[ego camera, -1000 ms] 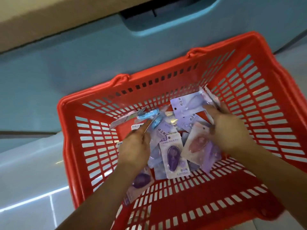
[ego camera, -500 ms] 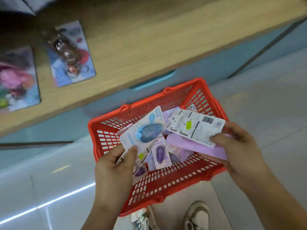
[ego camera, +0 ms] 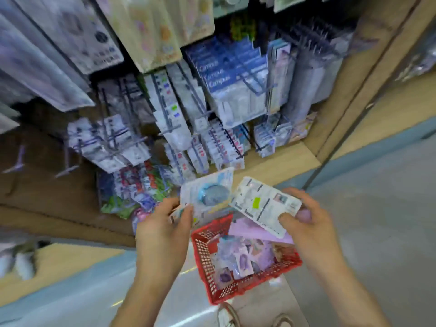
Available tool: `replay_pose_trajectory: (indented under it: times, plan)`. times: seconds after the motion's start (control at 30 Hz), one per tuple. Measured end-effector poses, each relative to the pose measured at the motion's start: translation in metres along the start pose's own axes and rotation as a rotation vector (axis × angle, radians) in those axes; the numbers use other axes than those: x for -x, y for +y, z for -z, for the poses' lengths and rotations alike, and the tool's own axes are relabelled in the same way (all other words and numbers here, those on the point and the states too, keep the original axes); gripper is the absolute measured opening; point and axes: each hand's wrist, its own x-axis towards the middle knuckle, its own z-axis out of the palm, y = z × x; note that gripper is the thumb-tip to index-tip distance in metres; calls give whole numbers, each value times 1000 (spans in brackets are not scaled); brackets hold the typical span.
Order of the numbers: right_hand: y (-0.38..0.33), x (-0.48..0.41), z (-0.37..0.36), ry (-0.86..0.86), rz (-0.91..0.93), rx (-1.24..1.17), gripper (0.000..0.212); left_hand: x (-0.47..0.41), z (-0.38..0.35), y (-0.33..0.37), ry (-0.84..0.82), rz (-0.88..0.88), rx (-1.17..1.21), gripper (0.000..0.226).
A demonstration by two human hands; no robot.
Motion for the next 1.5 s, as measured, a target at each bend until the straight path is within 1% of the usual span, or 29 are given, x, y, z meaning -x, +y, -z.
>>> replay_pose_trajectory:
  times: [0.13,0.2,0.23,0.27,0.3,0.37,0.4,0.43,0.47,0.5,0.57,0.63,0.67,0.73,0.8,0.87,0.93,0.97,1.03,1.1,1.13,1.23,1.3,1.37,1.4,1.43,1.47,1.5]
  plan:
    - [-72,42,13,75,154,-75,46,0,75,54,56,1,95,4]
    - [-106,62,22,138,296,-37,49,0,104,72,54,61,198,15]
    - [-119,71,26,169,419,27,51,0,117,80,44,90,261,17]
    - [-132,80,28,187,580,123,52,-1,129,88,43,101,327,16]
    - [-146,88,28,183,775,251,51,1,142,100,30,108,407,20]
    - [-166,101,21,174,1161,521,44,4,162,120,-39,72,546,44]
    - [-176,106,16,179,1326,637,38,5,171,129,-68,44,583,47]
    - [-186,112,13,195,1456,724,33,6,179,138,-89,12,597,40]
    - [-195,116,12,203,1551,777,34,8,188,148,-106,-11,628,29]
    - [-203,120,13,188,1623,812,35,10,196,156,-126,-32,660,24]
    - [-219,126,19,158,1721,869,36,16,208,173,-161,-28,752,23]
    - [-234,132,24,155,1787,904,36,22,214,184,-181,-16,838,17]
    - [-241,135,24,163,1818,908,33,24,217,190,-182,3,868,18]
    - [-250,140,23,175,1875,906,27,26,220,196,-158,57,922,27]
    - [-256,145,20,181,1914,909,24,30,226,204,-95,130,1012,39]
    - [-260,149,20,185,1943,913,22,36,232,216,-67,159,1086,51]
    - [-264,152,19,195,1961,907,22,41,237,223,-72,158,1124,58]
    - [-266,153,20,199,1968,900,21,41,239,222,-72,147,1142,57]
    - [-270,155,20,209,1990,876,19,43,244,224,-126,126,1170,56]
    - [-271,157,19,222,2017,850,21,46,251,224,-178,93,1178,66]
    - [-272,157,19,231,2025,839,21,47,253,225,-179,73,1166,62]
    - [-271,157,17,226,2018,847,22,48,257,228,-87,8,1078,30]
    - [-274,156,20,178,2012,862,23,47,258,230,-30,-6,1041,26]
    - [-281,156,25,112,1957,813,29,45,261,230,15,-8,1039,26]
    - [-284,156,28,102,1898,758,33,44,263,231,29,-12,1039,25]
    - [-288,157,30,136,1821,688,36,43,264,231,37,-12,1034,25]
    - [-290,157,33,183,1703,554,37,42,266,230,44,-12,1029,25]
    - [-290,157,36,209,1527,338,41,41,268,228,48,-7,1022,25]
